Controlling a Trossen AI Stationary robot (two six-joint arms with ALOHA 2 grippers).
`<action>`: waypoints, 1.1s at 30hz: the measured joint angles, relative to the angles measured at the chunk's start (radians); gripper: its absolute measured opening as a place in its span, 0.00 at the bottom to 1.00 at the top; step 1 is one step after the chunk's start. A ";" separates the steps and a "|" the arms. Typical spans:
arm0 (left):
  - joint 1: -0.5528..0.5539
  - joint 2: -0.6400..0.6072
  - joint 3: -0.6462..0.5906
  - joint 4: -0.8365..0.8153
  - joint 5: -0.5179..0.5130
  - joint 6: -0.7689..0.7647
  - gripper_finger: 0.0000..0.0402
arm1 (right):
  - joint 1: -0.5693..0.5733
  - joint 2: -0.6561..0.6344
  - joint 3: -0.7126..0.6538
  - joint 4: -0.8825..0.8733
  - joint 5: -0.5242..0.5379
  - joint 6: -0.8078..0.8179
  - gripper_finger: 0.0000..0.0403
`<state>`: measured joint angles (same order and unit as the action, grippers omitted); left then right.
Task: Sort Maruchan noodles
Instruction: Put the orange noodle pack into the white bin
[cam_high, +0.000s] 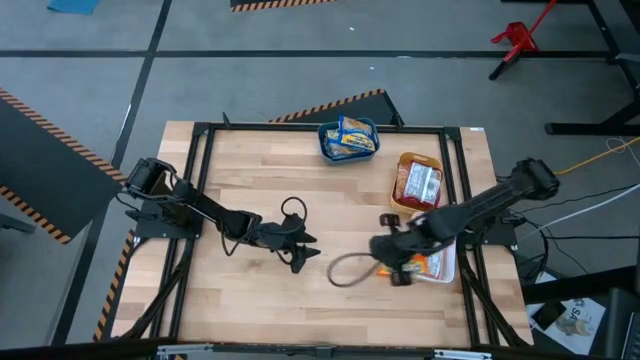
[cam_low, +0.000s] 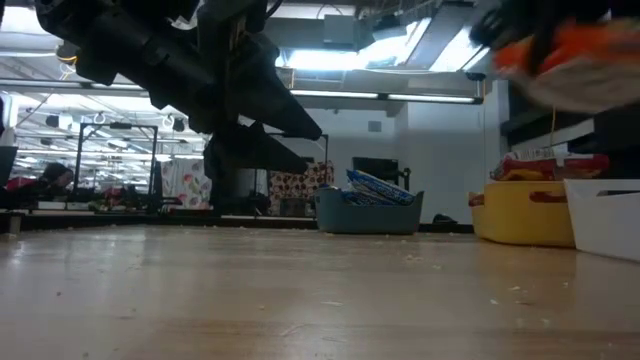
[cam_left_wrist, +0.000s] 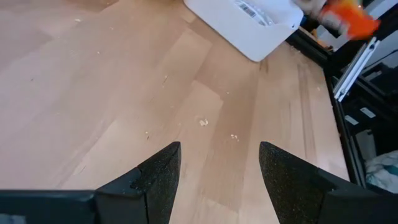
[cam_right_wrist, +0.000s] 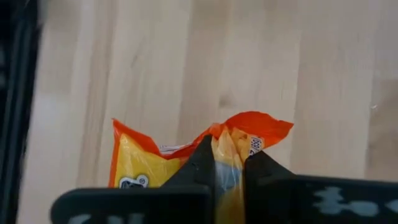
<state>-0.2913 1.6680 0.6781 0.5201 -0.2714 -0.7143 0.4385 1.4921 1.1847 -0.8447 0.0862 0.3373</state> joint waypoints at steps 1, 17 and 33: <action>0.000 0.000 0.000 0.000 -0.001 0.010 0.53 | 0.018 -0.023 0.005 -0.037 -0.002 -0.022 0.02; 0.000 0.000 0.000 -0.014 -0.077 0.019 0.53 | 0.225 -0.115 0.007 -0.503 -0.028 -0.171 0.05; 0.000 0.000 0.000 -0.018 -0.097 0.019 0.53 | 0.223 -0.111 -0.065 -0.417 -0.053 -0.421 0.07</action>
<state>-0.2913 1.6680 0.6781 0.5022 -0.3687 -0.6952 0.6613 1.3811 1.1201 -1.2618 0.0336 -0.0837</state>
